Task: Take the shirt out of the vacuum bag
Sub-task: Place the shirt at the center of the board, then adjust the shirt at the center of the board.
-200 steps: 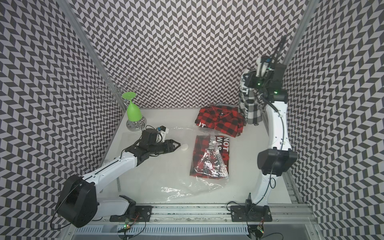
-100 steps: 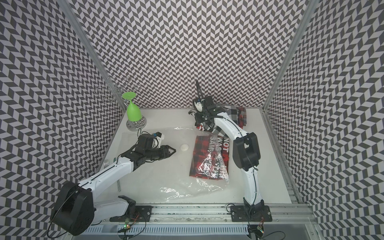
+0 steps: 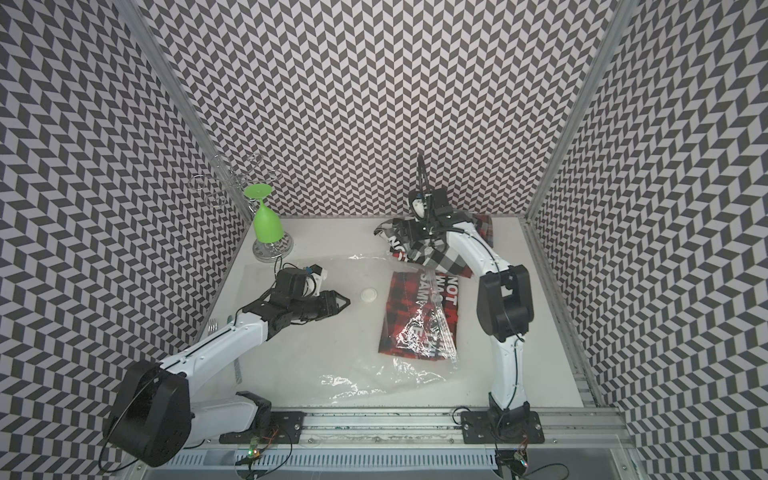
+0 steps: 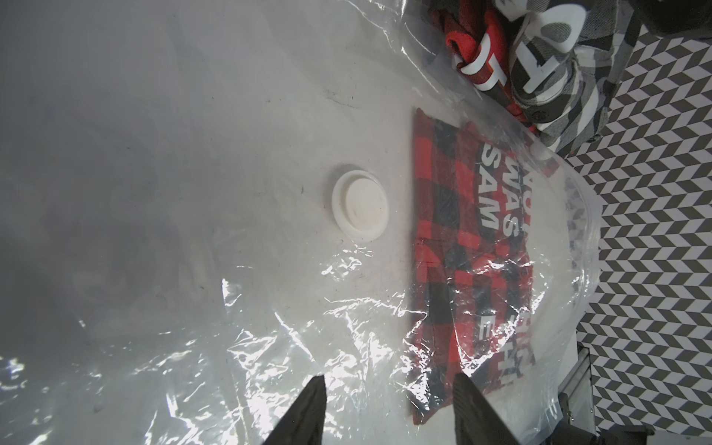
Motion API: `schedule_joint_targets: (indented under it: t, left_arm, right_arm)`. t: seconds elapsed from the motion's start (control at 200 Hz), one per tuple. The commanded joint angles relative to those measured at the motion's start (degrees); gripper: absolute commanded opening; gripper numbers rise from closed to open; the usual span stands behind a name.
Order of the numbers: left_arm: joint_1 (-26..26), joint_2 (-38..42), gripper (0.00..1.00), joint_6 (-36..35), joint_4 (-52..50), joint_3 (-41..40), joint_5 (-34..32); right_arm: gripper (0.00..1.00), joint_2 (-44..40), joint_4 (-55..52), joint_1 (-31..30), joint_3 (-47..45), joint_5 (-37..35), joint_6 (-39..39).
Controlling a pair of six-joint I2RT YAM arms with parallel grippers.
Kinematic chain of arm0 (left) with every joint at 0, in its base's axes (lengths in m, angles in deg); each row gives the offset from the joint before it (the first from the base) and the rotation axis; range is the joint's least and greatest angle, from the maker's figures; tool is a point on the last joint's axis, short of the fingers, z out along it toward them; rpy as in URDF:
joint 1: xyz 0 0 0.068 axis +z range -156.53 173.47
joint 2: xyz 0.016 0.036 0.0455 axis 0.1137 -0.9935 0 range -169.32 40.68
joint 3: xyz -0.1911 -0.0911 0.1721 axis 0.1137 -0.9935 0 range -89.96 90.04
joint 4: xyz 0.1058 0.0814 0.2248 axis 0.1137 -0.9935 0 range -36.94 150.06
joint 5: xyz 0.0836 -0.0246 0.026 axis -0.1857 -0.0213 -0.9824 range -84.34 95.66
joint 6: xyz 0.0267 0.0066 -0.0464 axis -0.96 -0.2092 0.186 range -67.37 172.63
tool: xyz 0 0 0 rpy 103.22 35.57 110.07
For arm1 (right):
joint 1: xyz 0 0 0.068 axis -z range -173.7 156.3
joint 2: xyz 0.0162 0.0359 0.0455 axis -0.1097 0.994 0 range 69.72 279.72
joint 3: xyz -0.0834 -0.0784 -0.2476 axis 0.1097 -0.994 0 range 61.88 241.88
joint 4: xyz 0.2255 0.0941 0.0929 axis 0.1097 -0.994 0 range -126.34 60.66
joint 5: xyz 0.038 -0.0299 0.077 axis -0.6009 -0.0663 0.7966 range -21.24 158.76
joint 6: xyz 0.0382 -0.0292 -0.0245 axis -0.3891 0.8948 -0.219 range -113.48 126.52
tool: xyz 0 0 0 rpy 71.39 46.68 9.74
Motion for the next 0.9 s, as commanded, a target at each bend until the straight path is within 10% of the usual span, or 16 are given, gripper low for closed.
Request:
schedule_joint_targets:
  t: [0.0,0.29,0.896]
  left_arm:
    - [0.3,-0.5,0.55,-1.2,0.0,0.0,0.7]
    - [0.4,-1.9,0.55,-1.1,1.3,0.7,1.7]
    - [0.3,-2.7,0.55,-0.5,2.3,1.1,1.9]
  right_arm:
    - [0.87,-9.6,6.0,6.8,-4.5,11.0,-6.8]
    - [0.85,-17.7,12.0,20.4,-23.3,18.5,-13.1]
    - [0.81,-15.9,14.9,23.9,-37.2,18.8,-8.3]
